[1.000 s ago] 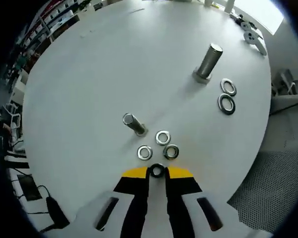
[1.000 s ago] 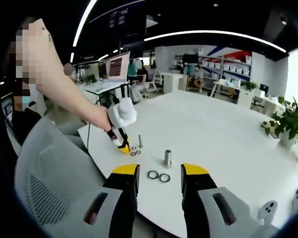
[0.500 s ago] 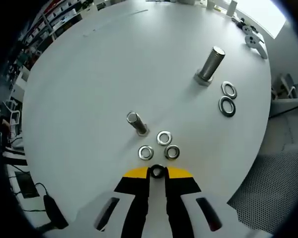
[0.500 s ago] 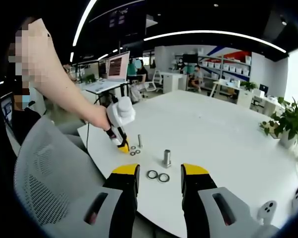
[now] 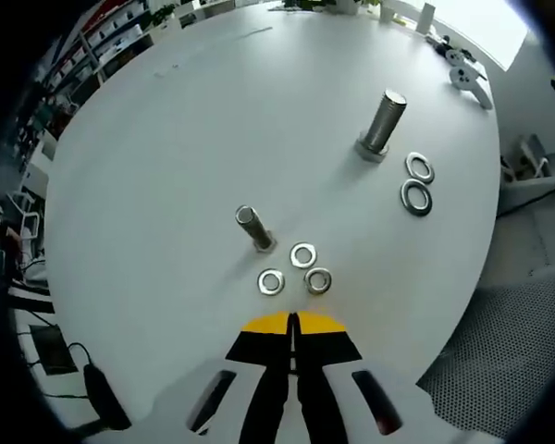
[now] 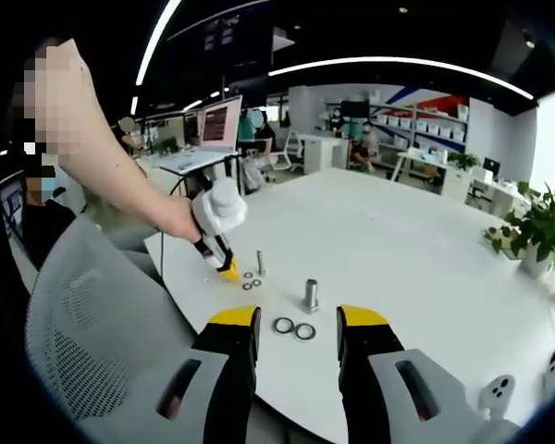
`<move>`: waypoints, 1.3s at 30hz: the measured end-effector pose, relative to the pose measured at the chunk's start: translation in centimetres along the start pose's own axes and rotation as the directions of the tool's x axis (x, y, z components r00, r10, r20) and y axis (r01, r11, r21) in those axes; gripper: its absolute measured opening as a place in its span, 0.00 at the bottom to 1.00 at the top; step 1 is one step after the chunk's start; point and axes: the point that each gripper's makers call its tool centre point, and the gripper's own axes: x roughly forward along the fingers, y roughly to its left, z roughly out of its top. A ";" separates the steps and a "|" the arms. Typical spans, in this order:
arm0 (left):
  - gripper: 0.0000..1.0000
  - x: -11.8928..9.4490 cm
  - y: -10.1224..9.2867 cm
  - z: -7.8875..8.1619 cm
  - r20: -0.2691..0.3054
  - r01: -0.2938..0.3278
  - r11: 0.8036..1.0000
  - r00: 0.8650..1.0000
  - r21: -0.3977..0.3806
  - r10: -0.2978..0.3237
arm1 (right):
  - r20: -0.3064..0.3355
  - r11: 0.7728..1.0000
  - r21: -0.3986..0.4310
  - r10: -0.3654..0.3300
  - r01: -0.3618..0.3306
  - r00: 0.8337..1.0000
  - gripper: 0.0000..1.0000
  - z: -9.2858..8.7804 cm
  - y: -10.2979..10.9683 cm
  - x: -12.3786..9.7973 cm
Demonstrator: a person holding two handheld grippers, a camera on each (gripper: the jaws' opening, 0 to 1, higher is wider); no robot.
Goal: Place the washer onto the threaded stud by aligning its center hole with the stud, sliding it down to the base, and recovering from edge contact or off-axis alignment until the washer reaches the visible bottom stop.
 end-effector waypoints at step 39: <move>0.18 -2.5 1.5 -9.2 -0.080 0.027 0.999 0.996 0.023 -0.025 | 0.001 1.000 -0.002 0.004 -0.004 1.000 0.35 0.1 0.1 0.0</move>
